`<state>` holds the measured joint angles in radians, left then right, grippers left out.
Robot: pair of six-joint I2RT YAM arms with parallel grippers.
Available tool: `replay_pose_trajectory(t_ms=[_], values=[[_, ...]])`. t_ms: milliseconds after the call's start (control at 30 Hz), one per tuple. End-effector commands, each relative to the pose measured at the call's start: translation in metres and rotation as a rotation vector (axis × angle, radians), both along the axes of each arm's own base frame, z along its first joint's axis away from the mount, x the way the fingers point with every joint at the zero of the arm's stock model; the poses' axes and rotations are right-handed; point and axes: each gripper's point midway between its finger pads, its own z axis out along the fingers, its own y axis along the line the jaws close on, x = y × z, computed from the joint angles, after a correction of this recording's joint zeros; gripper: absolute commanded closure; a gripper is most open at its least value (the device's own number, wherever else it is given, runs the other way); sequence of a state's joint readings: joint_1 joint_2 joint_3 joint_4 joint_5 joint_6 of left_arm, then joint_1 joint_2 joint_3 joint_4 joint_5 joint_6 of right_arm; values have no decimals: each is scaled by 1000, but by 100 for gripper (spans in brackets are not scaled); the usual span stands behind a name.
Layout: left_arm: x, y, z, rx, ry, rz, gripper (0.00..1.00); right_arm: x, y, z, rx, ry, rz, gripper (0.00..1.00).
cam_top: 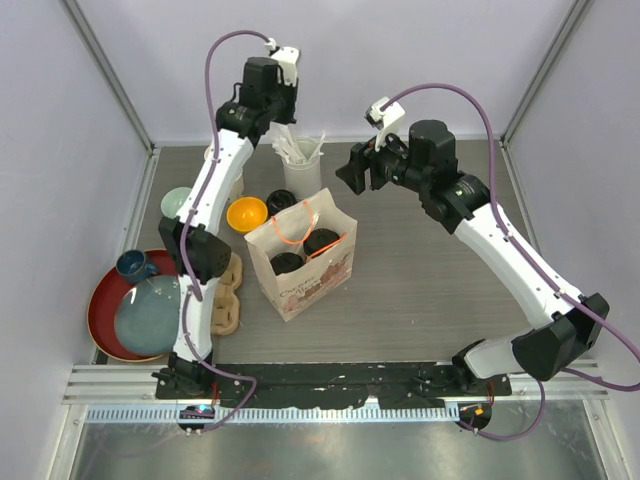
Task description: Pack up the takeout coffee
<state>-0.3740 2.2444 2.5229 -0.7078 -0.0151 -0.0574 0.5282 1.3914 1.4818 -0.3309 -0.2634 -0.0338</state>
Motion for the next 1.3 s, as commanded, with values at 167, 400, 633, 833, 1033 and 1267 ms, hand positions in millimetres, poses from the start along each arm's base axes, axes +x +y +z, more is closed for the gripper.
replay_pose_trajectory(t_ms=[167, 400, 633, 833, 1033, 1267], values=[[-62, 10, 145, -37, -264, -103, 100, -15, -10, 32, 30, -83, 3, 31], [-147, 22, 214, -83, -332, -212, 100, -20, -21, 37, 37, -100, -40, 31], [-248, 3, 217, -119, -218, -404, 100, -14, -48, 43, 56, -102, -193, 31], [-305, -2, 212, -112, -158, -504, 100, -19, -50, 28, 62, -54, -202, 31], [-329, -22, 169, -13, -47, -585, 100, -28, -57, 23, 54, -44, -213, 31], [-320, -52, 153, 16, -30, -632, 100, -37, -65, 26, 50, -58, -225, 31]])
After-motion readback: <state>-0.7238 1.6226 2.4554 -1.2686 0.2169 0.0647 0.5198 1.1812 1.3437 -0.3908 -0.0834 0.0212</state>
